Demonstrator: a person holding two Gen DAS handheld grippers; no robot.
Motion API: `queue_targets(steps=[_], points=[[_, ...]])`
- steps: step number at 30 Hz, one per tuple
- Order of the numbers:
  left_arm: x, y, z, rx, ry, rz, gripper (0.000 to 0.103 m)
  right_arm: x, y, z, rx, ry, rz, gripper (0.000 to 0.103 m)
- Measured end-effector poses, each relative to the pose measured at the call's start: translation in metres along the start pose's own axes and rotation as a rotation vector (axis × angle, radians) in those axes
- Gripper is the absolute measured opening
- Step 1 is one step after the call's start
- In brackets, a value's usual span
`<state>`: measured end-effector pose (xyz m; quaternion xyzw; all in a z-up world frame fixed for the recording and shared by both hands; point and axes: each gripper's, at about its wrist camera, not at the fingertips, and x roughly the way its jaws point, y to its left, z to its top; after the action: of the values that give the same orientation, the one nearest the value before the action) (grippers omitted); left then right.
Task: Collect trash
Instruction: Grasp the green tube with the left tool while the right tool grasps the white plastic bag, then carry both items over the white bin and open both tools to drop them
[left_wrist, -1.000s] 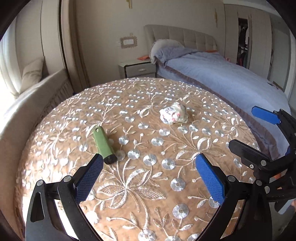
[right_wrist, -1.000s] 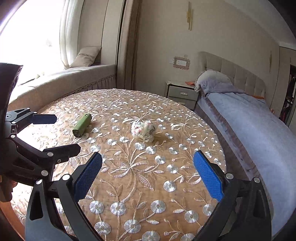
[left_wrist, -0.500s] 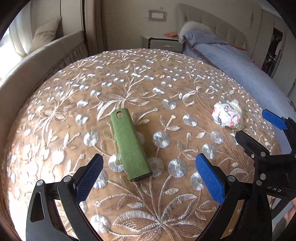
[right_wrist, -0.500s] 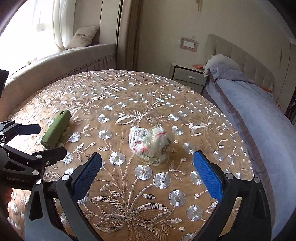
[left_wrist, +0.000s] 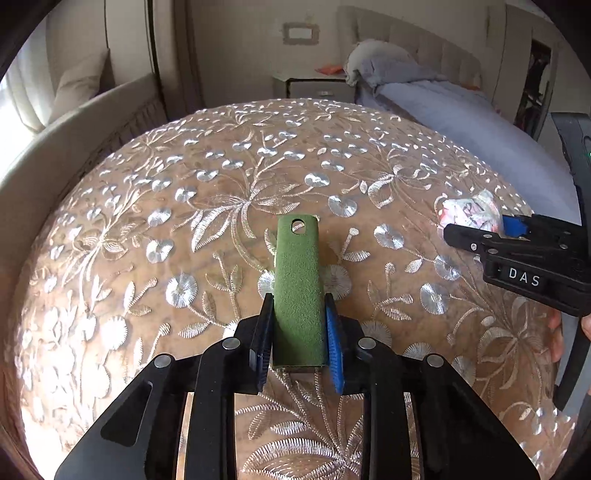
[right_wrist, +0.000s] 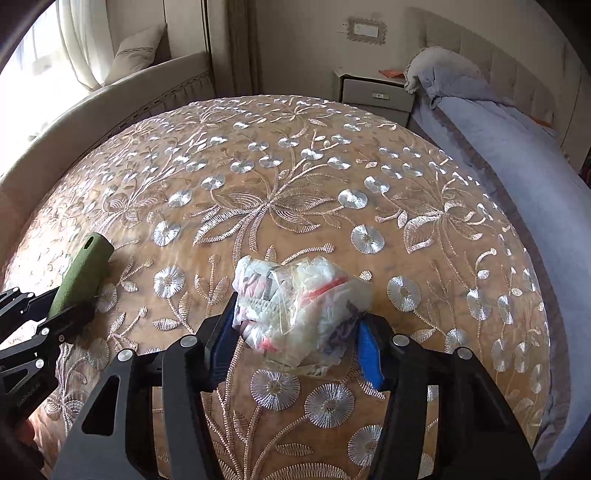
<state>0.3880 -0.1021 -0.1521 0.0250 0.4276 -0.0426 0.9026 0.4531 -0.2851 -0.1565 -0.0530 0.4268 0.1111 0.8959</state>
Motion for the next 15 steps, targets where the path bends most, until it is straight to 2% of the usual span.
queue_targets(steps=[6, 11, 15], points=[[-0.031, -0.006, -0.016, 0.011, -0.048, -0.073, 0.025, -0.041, 0.014, -0.028, -0.072, -0.075, -0.025, 0.056], [-0.075, -0.016, -0.034, 0.032, -0.100, -0.105, 0.025, -0.091, 0.025, -0.058, -0.134, -0.156, -0.024, 0.056], [-0.113, -0.030, -0.048, 0.056, -0.148, -0.142, 0.025, -0.130, 0.027, -0.082, -0.136, -0.193, -0.007, 0.056]])
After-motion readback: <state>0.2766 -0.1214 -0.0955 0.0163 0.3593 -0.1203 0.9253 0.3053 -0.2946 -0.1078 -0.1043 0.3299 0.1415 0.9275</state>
